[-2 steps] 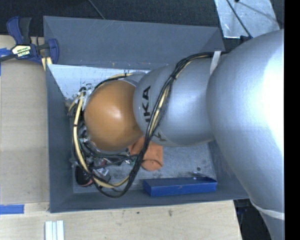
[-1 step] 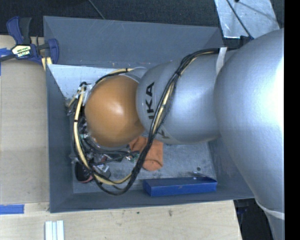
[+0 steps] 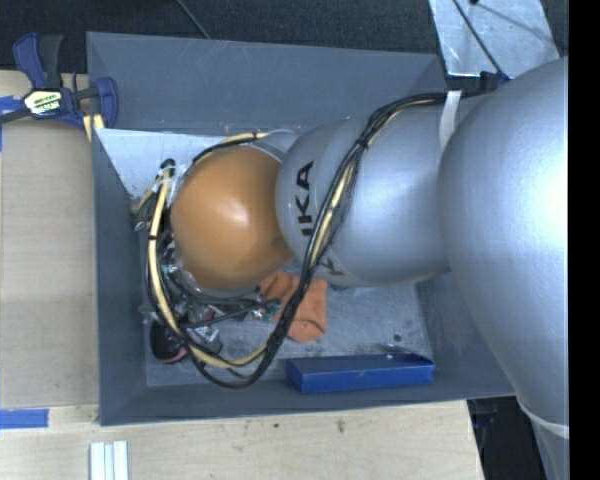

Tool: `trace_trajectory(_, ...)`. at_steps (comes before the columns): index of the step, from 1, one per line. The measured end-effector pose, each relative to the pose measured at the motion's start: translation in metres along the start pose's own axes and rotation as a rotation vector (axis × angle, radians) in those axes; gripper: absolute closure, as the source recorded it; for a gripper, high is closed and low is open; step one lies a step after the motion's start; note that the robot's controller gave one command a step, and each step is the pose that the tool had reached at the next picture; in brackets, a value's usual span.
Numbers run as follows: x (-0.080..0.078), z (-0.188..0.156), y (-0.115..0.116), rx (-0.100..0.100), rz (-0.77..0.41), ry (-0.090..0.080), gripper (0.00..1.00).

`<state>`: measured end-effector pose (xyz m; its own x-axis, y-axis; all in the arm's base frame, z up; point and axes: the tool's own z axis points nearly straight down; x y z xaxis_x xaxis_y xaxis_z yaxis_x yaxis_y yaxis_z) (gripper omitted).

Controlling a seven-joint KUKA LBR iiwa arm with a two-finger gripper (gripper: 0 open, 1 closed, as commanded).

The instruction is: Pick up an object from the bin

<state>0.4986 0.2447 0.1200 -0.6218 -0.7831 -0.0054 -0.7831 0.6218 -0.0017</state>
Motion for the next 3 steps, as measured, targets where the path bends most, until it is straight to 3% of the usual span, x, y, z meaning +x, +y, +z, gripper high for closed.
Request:
trace_trajectory(1,0.001,-0.008,0.001,-0.003,0.000,0.006,1.00)
trace_trajectory(3,0.000,-0.030,0.000,0.000,0.001,0.001,1.00)
